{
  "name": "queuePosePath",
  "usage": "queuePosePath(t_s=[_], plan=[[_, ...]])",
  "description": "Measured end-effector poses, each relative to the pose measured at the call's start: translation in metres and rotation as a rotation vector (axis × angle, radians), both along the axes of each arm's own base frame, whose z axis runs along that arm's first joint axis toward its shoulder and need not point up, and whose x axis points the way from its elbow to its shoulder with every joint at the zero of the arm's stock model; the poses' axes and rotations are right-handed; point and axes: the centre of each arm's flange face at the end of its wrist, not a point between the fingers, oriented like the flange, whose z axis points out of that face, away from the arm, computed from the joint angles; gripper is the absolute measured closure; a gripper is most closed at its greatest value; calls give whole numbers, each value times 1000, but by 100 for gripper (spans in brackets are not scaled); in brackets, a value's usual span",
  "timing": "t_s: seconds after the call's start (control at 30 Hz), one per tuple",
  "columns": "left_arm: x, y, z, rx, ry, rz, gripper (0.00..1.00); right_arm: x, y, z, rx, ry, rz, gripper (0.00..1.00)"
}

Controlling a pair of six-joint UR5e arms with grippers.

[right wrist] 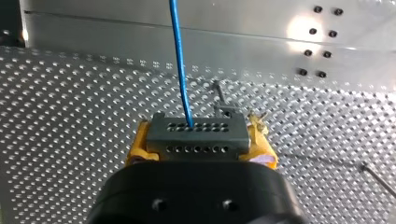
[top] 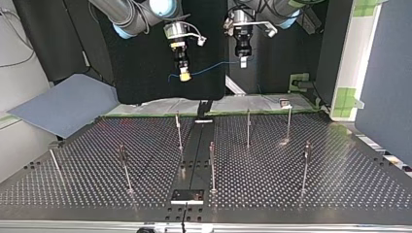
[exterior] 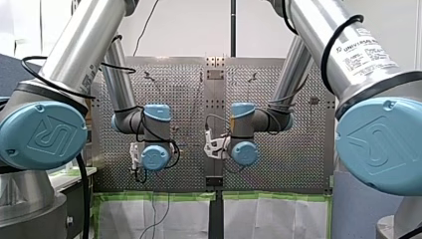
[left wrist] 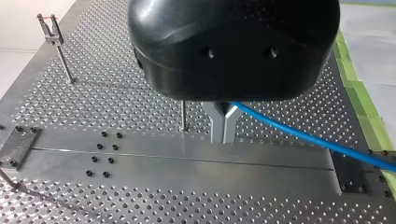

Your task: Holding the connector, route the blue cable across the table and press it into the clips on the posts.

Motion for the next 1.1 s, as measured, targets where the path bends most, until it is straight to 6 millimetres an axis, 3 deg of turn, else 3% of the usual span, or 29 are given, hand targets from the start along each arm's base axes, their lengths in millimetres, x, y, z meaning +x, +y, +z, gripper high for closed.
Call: queuePosePath(t_s=[0.3, 0.7, 1.1], plan=[[0, 0, 0, 0, -1, 0, 100, 1, 16, -32, 51, 57, 23, 100], [0, 0, 0, 2, 2, 0, 100, 1, 16, -35, 55, 61, 23, 100], [-4, 24, -14, 72, 107, 45, 100, 1, 16, -35, 55, 61, 24, 100]])
